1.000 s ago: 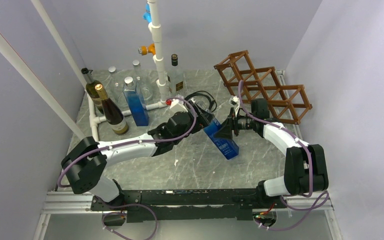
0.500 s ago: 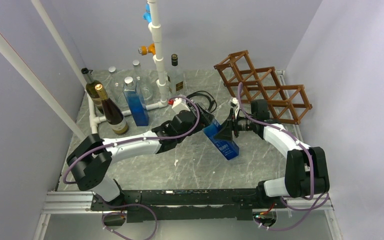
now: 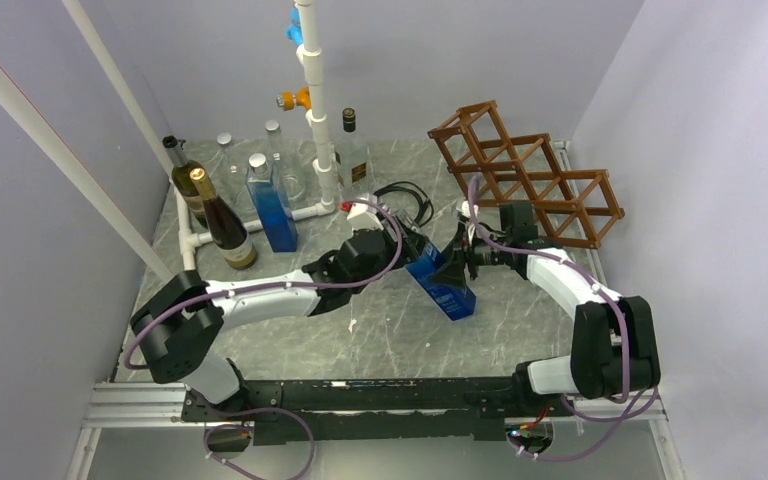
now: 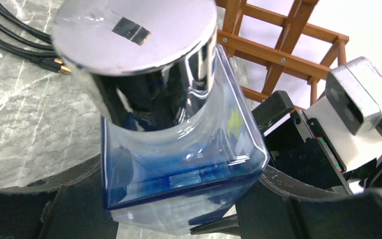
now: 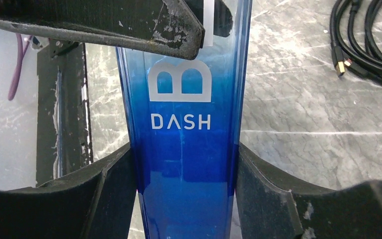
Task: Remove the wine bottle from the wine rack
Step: Pick up the wine bottle from the center of the board.
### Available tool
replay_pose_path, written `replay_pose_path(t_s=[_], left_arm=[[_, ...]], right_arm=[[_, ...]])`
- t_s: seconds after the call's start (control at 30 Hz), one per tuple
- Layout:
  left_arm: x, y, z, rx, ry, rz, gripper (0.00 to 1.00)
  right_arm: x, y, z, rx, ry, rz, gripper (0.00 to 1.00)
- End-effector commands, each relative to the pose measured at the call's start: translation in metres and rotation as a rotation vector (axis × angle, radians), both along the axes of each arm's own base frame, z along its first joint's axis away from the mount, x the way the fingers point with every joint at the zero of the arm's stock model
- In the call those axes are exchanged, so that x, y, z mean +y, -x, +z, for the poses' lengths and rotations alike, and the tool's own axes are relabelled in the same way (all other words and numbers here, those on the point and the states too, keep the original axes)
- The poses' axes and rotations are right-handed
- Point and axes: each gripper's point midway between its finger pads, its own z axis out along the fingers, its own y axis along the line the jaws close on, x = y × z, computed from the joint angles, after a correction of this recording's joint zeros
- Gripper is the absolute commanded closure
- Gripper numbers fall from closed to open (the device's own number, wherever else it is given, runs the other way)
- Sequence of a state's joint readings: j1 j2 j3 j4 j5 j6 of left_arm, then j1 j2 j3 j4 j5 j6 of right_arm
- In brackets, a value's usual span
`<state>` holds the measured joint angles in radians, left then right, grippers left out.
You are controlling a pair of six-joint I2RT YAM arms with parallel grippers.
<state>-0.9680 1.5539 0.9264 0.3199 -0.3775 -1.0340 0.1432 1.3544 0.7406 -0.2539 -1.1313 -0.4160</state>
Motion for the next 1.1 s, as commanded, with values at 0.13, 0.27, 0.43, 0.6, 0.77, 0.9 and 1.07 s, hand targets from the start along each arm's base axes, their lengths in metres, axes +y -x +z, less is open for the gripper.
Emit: replay_pose_path(t_s=[0.13,0.27,0.43,0.6,0.77,0.9,1.07], left_arm=[[0.028,0.012,0.083,-0.460,0.058,-0.069,1.00],[0.038,0.026,0.107,-0.622,0.065,-0.111,1.00],[0.040,0.043,0.129,-0.787,0.046,-0.235,1.00],[0.031,0.062,0.150,-0.947,0.034,-0.442,1.00],[0.018,0.077,0.164,-1.014,0.025,-0.602,1.00],[0.007,0.086,0.168,-1.043,0.034,-0.701,1.00],[-0.001,0.095,0.174,-1.076,0.074,-0.774,1.00]], right_arm=[[0.015,0.035,0.058,-0.150,-0.172,0.217,0.26],[0.015,0.044,0.066,-0.175,-0.197,0.242,0.14],[0.015,0.049,0.072,-0.198,-0.212,0.254,0.00],[0.015,0.054,0.074,-0.214,-0.226,0.273,0.00],[0.015,0.055,0.073,-0.230,-0.226,0.281,0.00],[0.015,0.055,0.069,-0.249,-0.218,0.286,0.00],[0.015,0.056,0.063,-0.292,-0.206,0.294,0.00]])
